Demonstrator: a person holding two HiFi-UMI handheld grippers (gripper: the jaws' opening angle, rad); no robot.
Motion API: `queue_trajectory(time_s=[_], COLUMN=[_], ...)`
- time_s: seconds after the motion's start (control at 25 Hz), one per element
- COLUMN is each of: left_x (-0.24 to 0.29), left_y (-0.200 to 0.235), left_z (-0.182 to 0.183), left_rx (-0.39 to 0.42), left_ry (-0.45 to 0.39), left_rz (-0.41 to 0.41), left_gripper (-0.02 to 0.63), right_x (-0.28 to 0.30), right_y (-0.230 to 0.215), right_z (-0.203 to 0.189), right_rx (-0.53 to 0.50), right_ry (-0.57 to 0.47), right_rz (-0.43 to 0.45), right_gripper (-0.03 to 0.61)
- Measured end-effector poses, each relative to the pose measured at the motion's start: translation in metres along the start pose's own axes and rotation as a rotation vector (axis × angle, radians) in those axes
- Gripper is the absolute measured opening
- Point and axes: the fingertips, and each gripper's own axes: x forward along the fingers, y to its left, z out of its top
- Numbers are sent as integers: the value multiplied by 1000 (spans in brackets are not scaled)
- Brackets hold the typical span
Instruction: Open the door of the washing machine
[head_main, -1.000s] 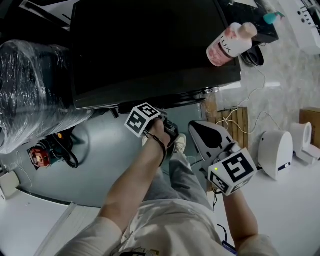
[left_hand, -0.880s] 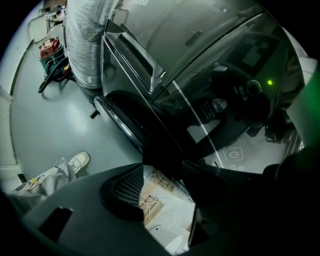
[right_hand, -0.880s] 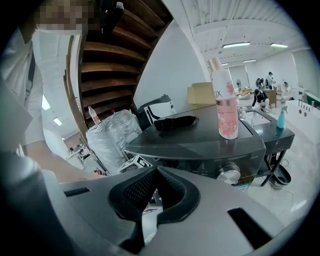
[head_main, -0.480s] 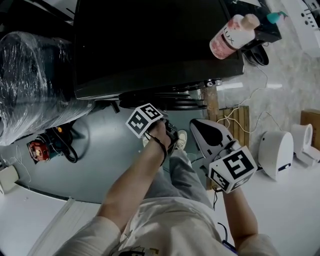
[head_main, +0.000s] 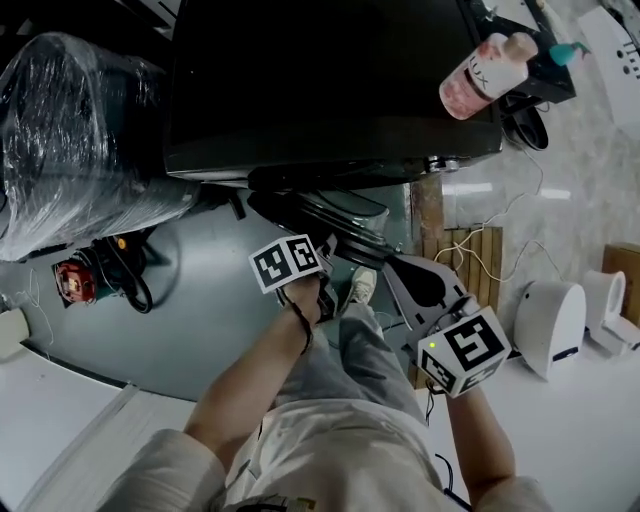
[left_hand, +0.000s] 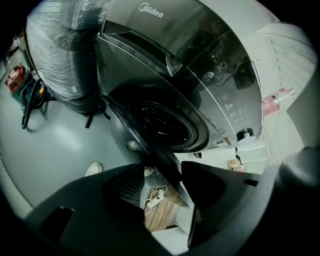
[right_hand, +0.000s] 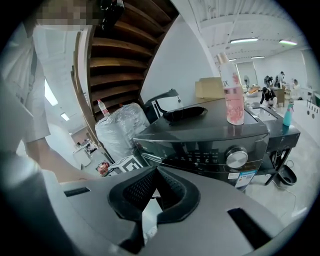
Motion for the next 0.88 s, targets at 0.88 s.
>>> queue_trajectory(time_s=[0.88], left_x=[-60], left_y=[86], left_z=[-45], left_rx=[339], left_ry=[212], left_rz=[-6], left_gripper=[218], right_x=[35], right_y=[72], right_z=[-30], right_rx=[-139], right_ry=[108], right_rz=[144], right_gripper=[23])
